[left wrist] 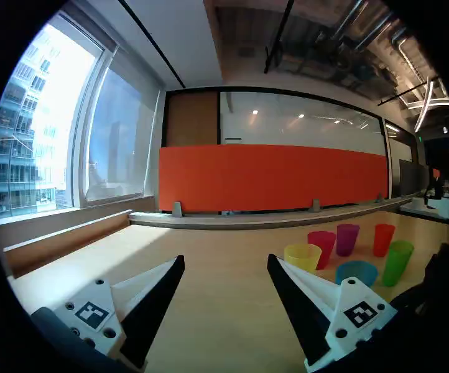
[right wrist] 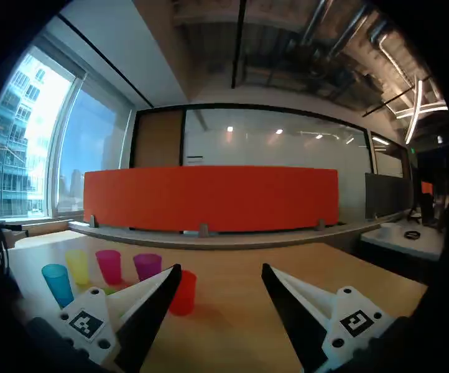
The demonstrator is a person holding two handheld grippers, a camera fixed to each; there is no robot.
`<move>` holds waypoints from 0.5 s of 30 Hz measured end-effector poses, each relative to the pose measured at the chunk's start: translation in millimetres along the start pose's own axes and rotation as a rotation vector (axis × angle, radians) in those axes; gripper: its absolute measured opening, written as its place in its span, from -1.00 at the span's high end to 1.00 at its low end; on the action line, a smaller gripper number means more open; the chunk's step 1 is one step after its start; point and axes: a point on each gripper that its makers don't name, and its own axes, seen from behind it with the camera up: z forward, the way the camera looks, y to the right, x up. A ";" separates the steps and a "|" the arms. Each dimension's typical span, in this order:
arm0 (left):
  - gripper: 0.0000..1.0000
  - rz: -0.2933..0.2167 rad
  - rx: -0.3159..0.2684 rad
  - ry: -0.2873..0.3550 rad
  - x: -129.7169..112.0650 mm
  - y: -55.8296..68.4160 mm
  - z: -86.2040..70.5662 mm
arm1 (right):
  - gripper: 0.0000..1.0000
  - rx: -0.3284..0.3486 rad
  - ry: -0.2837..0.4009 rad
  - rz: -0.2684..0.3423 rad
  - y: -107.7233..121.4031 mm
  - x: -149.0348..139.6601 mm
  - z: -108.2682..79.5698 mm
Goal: Pour water
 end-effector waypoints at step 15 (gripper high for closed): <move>-0.98 0.000 0.000 0.000 -0.2 0.3 0.0 | -1.00 -0.007 -0.022 -0.014 4.0 -17.3 3.6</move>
